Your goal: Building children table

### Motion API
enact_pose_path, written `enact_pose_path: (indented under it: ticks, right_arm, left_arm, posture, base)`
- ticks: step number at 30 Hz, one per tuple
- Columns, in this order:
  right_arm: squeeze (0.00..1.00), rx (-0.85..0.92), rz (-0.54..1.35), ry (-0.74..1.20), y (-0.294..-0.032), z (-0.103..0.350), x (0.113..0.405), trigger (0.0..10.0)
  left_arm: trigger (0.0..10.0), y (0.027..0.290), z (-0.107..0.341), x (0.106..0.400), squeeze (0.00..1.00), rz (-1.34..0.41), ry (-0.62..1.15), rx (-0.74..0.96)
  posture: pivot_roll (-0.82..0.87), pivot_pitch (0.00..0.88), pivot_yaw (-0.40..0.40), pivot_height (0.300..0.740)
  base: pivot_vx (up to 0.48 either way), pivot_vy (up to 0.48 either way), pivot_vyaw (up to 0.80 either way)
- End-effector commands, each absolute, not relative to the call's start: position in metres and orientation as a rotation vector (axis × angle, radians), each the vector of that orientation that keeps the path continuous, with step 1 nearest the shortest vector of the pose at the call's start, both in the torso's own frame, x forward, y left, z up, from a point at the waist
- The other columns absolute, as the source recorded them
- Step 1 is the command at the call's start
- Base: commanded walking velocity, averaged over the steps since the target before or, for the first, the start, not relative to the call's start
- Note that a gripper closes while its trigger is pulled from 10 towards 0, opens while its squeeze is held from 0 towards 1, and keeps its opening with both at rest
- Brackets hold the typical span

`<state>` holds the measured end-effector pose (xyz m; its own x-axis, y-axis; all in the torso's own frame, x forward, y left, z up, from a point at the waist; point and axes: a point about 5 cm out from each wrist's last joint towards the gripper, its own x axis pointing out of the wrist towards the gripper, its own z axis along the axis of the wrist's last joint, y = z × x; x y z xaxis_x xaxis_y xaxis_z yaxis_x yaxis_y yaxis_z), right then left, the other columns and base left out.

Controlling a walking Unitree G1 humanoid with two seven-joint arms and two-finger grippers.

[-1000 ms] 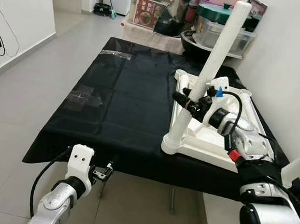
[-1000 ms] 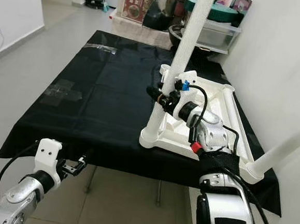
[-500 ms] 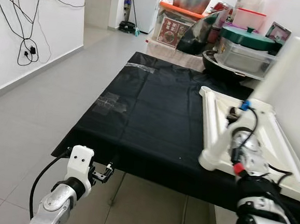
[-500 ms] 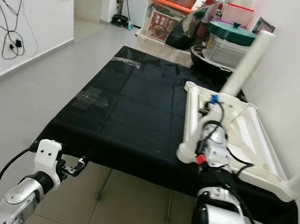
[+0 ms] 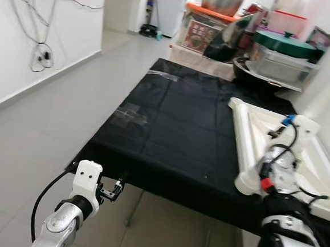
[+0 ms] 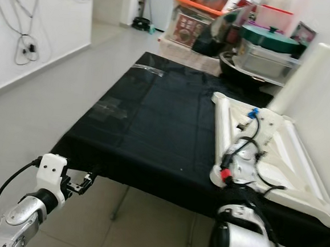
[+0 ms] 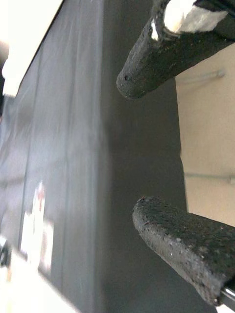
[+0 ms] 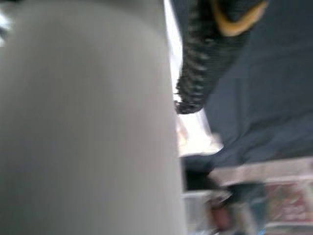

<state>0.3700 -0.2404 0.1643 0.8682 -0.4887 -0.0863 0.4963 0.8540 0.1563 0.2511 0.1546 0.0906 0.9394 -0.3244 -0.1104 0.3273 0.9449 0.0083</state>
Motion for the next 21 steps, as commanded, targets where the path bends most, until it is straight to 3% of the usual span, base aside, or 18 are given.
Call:
enact_pose_path:
  ticks: [1, 2, 3, 4, 6, 8, 13, 16, 20, 21]
  right_arm:
    - [1.0, 0.185, -0.505, 0.044, -0.243, 0.161, 0.369, 10.0]
    - [0.81, 0.161, -0.406, -0.031, -0.24, 0.175, 0.374, 10.0]
    - [0.0, 0.146, -0.31, -0.1, -0.236, 0.187, 0.377, 10.0]
    - [0.0, 0.175, -0.187, -0.153, -0.233, 0.198, 0.38, 10.0]
    - [0.0, 0.175, -0.187, -0.153, -0.233, 0.198, 0.38, 10.0]
    - [0.0, 0.18, 0.093, -0.215, -0.228, 0.214, 0.38, 10.0]
    - [0.0, 0.12, 0.267, -0.208, -0.231, 0.216, 0.377, 10.0]
    - [0.0, 0.044, 0.488, -0.109, -0.223, 0.2, 0.371, 10.0]
    - [0.0, 0.02, 0.583, -0.075, -0.215, 0.193, 0.368, 10.0]
    - [0.0, -0.014, 0.575, -0.047, -0.213, 0.188, 0.37, 7.6]
  left_arm:
    - [10.0, 0.151, 0.09, 0.251, 0.0, -0.347, 0.114, 0.022]
    - [10.0, 0.151, 0.09, 0.251, 0.0, -0.347, 0.114, 0.022]
    - [10.0, 0.151, 0.09, 0.251, 0.0, -0.347, 0.114, 0.021]
    - [10.0, 0.151, 0.09, 0.251, 0.0, -0.348, 0.113, 0.018]
    - [10.0, 0.151, 0.09, 0.251, 0.0, -0.348, 0.113, 0.018]
    - [10.0, 0.149, 0.09, 0.252, 0.0, -0.354, 0.113, 0.015]
    - [10.0, 0.148, 0.089, 0.253, 0.0, -0.359, 0.112, 0.016]
    - [10.0, 0.149, 0.091, 0.255, 0.0, -0.36, 0.108, 0.02]
    - [10.0, 0.149, 0.091, 0.255, 0.0, -0.362, 0.107, 0.022]
    - [10.0, 0.149, 0.091, 0.254, 0.0, -0.365, 0.108, 0.024]
  posture:
    - [0.07, 0.0, -0.166, 0.74]
    - [0.07, 0.0, -0.167, 0.74]
    - [0.06, 0.0, -0.167, 0.74]
    - [0.06, 0.0, -0.167, 0.74]
    - [0.06, 0.0, -0.167, 0.74]
    - [0.06, 0.0, -0.166, 0.74]
    - [0.06, 0.0, -0.168, 0.74]
    - [0.07, 0.0, -0.168, 0.74]
    - [0.07, 0.0, -0.165, 0.74]
    - [0.07, 0.0, -0.166, 0.74]
  base:
    - [0.0, 0.0, 0.0]
    - [0.0, 0.0, 0.0]
    - [0.0, 0.0, 0.0]
    - [0.0, 0.0, 0.0]
    - [0.0, 0.0, 0.0]
    - [0.0, 0.0, 0.0]
    - [0.0, 0.0, 0.0]
    - [0.0, 0.0, 0.0]
    - [0.0, 0.0, 0.0]
    - [0.0, 0.0, 0.0]
